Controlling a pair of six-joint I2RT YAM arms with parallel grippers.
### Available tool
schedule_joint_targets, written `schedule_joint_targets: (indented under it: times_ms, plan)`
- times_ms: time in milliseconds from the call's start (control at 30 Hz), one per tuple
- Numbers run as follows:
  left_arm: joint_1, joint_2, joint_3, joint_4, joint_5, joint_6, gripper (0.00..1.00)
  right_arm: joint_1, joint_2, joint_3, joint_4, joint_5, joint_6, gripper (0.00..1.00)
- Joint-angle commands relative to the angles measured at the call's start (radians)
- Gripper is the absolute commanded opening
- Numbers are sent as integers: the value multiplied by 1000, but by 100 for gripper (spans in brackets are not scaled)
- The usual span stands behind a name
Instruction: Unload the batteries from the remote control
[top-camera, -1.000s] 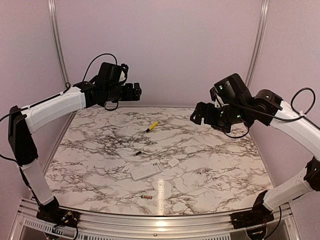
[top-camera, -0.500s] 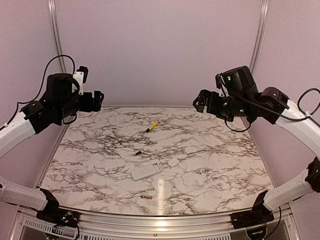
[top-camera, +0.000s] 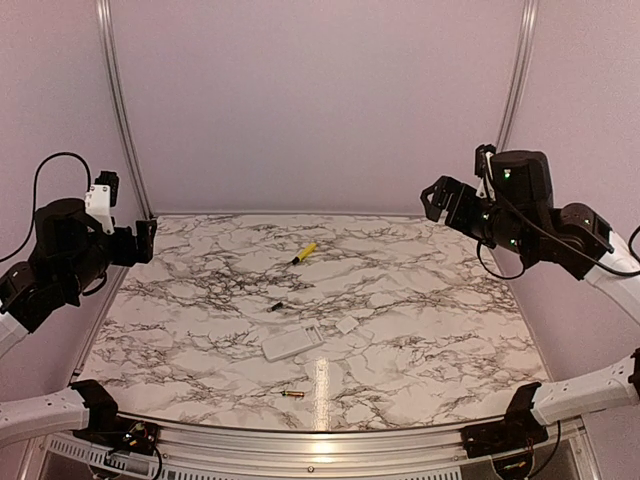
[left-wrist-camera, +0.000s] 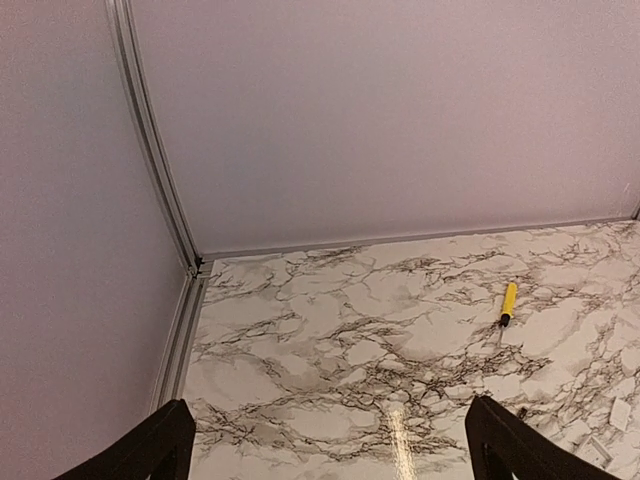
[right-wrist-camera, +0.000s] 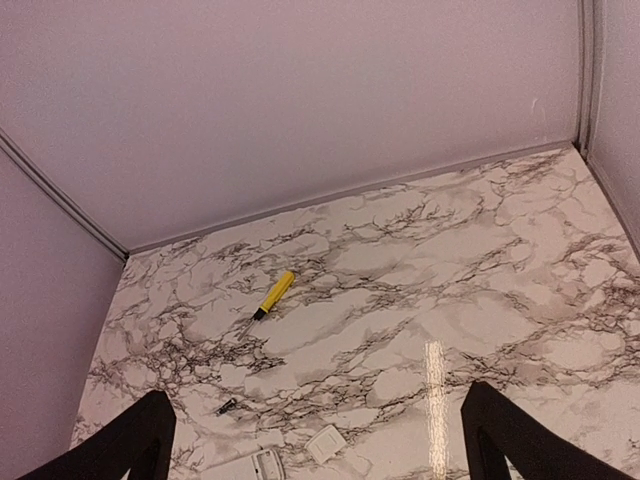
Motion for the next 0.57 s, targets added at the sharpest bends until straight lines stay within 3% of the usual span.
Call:
schedule_joint_targets:
  times_ms: [0,533]
  plan:
    - [5,-53,-43,-57,-32,-15,99,-6,-29,-35,43,31,33,98]
    - [5,-61,-41,-76,-41,-34,99,-6,-32,-61,43,33,36,99]
